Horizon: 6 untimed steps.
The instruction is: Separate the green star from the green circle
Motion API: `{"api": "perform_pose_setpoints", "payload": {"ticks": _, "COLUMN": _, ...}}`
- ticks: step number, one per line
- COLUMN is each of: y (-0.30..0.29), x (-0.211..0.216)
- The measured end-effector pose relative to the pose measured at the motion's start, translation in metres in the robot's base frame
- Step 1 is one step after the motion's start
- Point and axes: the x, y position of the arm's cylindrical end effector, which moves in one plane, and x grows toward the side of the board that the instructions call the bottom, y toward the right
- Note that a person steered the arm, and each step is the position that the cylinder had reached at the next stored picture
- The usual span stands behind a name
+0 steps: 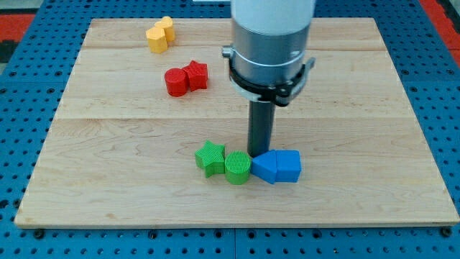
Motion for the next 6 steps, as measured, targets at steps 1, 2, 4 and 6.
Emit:
{"api": "perform_pose_setpoints", "payload": {"ticks": 1, "y": 0.016, "x": 0.011}}
{"api": "perform_pose_setpoints", "payload": {"ticks": 2, "y": 0.015, "x": 0.021}}
{"api": "perform_pose_setpoints", "payload": {"ticks": 4, "y": -0.042, "x": 0.025}}
{"api": "perform_pose_setpoints", "payload": {"ticks": 6, "y": -0.132, "x": 0.022}}
